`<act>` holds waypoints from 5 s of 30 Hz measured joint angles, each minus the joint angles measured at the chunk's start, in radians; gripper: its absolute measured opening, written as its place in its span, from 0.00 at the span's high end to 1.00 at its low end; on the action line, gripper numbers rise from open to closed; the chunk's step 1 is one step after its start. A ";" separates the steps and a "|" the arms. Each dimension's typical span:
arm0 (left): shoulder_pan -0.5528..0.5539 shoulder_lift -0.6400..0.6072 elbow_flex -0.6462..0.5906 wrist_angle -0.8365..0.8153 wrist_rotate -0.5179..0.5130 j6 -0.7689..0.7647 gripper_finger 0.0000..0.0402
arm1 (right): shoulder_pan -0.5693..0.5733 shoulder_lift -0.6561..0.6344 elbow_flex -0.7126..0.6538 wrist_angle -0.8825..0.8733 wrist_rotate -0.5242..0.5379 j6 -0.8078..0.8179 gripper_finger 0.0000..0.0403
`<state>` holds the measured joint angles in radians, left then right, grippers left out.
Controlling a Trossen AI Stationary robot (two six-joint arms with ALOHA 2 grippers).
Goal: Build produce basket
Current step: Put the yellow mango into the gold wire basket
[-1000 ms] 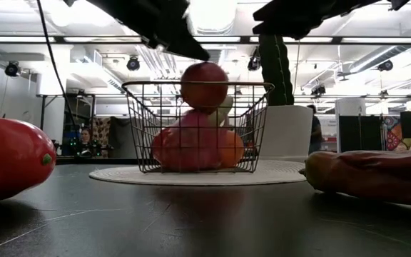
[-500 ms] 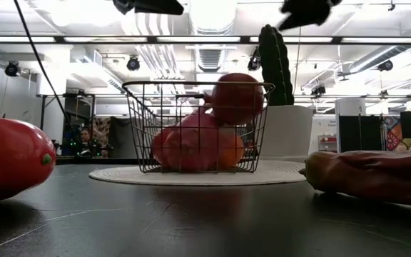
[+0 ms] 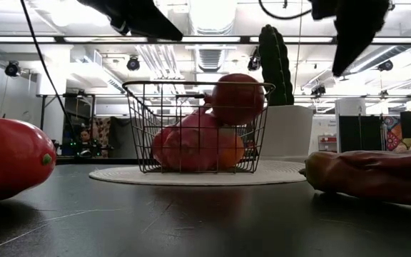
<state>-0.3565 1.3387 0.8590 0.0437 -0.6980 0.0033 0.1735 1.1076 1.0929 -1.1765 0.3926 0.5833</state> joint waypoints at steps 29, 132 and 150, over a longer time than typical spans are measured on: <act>0.001 0.001 0.019 0.006 0.002 0.102 0.97 | 0.099 0.026 -0.079 0.272 -0.328 0.034 0.19; -0.039 -0.073 -0.003 0.158 0.467 0.082 0.31 | 0.377 0.474 -0.122 1.584 0.292 -0.715 0.58; -0.005 0.064 -0.006 0.255 0.457 0.065 0.19 | 0.283 0.472 -0.170 1.622 0.157 -0.654 0.58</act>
<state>-0.3610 1.4026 0.8532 0.2990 -0.2413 0.0686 0.4561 1.5791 0.9234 0.4456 0.5491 -0.0703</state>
